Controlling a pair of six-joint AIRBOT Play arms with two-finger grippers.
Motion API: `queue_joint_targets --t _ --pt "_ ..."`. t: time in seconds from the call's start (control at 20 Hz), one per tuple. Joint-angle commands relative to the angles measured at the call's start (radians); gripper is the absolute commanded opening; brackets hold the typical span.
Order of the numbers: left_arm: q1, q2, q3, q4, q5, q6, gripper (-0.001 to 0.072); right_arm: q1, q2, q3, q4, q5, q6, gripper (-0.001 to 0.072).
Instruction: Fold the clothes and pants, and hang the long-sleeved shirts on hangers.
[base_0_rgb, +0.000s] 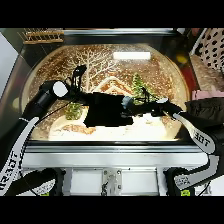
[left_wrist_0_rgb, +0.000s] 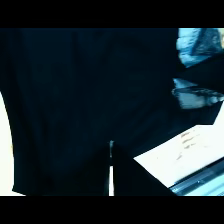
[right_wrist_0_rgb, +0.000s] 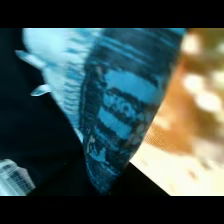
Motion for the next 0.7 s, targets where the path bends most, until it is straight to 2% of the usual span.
queue_joint_targets --t 0.0,0.1,0.25,0.3,0.45,0.65 --pt "0.000 0.001 -0.001 0.001 -0.005 0.001 0.0009 0.064 -0.018 0.060 0.105 -0.009 -0.104 0.0018" --pt "0.000 0.001 -0.001 0.001 -0.005 0.001 0.0009 0.020 0.028 0.115 -0.052 -0.009 -0.002 0.0018" --pt "0.000 0.001 -0.001 0.001 -0.003 0.000 0.0009 -0.143 0.138 0.222 -0.510 0.013 0.292 0.0018" --pt "0.000 0.001 -0.001 0.001 -0.004 0.000 0.0009 -0.218 0.179 0.258 -0.639 0.034 0.358 0.0018" --pt "0.000 0.001 -0.001 0.000 -0.003 0.000 0.0009 -0.460 0.277 0.333 -0.810 0.055 0.394 0.0018" --pt "-0.001 0.001 -0.001 -0.001 -0.004 -0.001 0.0009 -0.808 0.342 0.366 -0.824 0.032 0.393 0.0018"
